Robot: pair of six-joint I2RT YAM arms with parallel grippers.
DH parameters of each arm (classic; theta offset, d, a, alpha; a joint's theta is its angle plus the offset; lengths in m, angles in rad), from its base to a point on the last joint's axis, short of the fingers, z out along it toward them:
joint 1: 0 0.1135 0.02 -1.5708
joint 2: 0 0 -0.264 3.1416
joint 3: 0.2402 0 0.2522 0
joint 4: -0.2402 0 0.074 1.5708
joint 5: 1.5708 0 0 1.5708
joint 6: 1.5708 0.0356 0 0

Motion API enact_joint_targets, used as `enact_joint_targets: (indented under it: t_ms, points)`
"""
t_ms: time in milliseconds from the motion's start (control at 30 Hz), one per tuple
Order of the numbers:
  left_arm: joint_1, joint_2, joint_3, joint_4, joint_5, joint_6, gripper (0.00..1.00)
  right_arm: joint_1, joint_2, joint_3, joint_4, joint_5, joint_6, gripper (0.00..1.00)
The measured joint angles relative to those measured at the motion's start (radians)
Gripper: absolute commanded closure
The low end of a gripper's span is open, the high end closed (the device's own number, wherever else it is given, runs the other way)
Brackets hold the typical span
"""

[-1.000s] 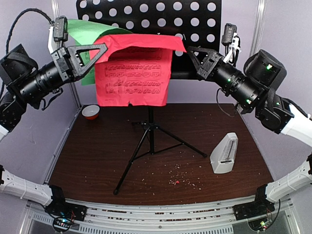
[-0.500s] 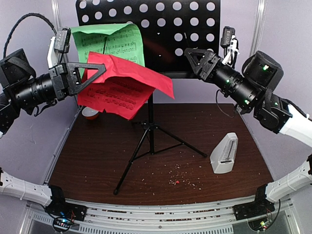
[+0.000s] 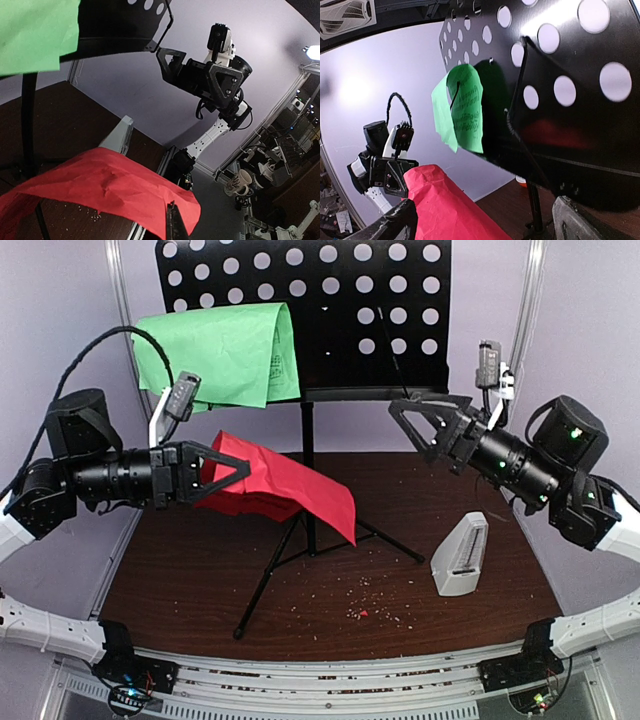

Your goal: Pack up the instrument practice props

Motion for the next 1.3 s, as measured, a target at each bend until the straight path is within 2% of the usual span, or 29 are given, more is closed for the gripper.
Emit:
enact_joint_targets:
  t_ms: [133, 267, 467, 700, 733, 800, 867, 933, 1100, 1133, 1167, 1233, 1300]
  points:
    - [0.0, 0.002, -0.053, 0.02, 0.019, -0.038, 1.0, 0.052, -0.071, -0.114, 0.013, 0.005, -0.039, 0.03]
    - [0.0, 0.004, -0.085, 0.047, 0.027, -0.07, 1.0, 0.221, -0.058, -0.138, 0.009, 0.108, -0.123, 0.03]
    - [0.0, 0.028, -0.096, 0.072, 0.029, -0.094, 1.0, 0.46, 0.082, -0.115, -0.006, 0.349, -0.288, 0.03]
    - [0.0, 0.043, -0.102, 0.097, 0.031, -0.109, 1.0, 0.576, 0.3, -0.004, -0.051, 0.643, -0.452, 0.05]
    - [0.0, 0.046, -0.102, 0.101, 0.031, -0.112, 1.0, 0.582, 0.321, 0.006, -0.05, 0.681, -0.475, 0.08]
    - [0.0, 0.051, -0.103, 0.108, 0.034, -0.114, 1.0, 0.586, 0.355, 0.027, -0.045, 0.755, -0.517, 0.25]
    - [0.0, 0.056, -0.105, 0.114, 0.037, -0.117, 1.0, 0.588, 0.385, 0.049, -0.027, 0.818, -0.56, 0.35]
    - [0.0, 0.062, -0.108, 0.12, 0.041, -0.119, 1.0, 0.59, 0.421, 0.077, 0.002, 0.884, -0.604, 0.48]
    - [0.0, 0.072, -0.113, 0.123, 0.05, -0.12, 1.0, 0.608, 0.485, 0.096, 0.099, 1.003, -0.696, 0.88]
    - [0.0, 0.074, -0.114, 0.124, 0.053, -0.12, 0.98, 0.611, 0.492, 0.096, 0.11, 1.017, -0.706, 0.96]
    - [0.0, 0.075, -0.114, 0.124, 0.056, -0.12, 0.87, 0.612, 0.498, 0.095, 0.127, 1.038, -0.711, 1.0]
    - [0.0, 0.076, -0.117, 0.125, 0.061, -0.118, 0.59, 0.613, 0.498, 0.095, 0.13, 1.048, -0.7, 1.0]
    - [0.0, 0.076, -0.117, 0.125, 0.061, -0.116, 0.38, 0.613, 0.488, 0.09, 0.126, 1.052, -0.666, 1.0]
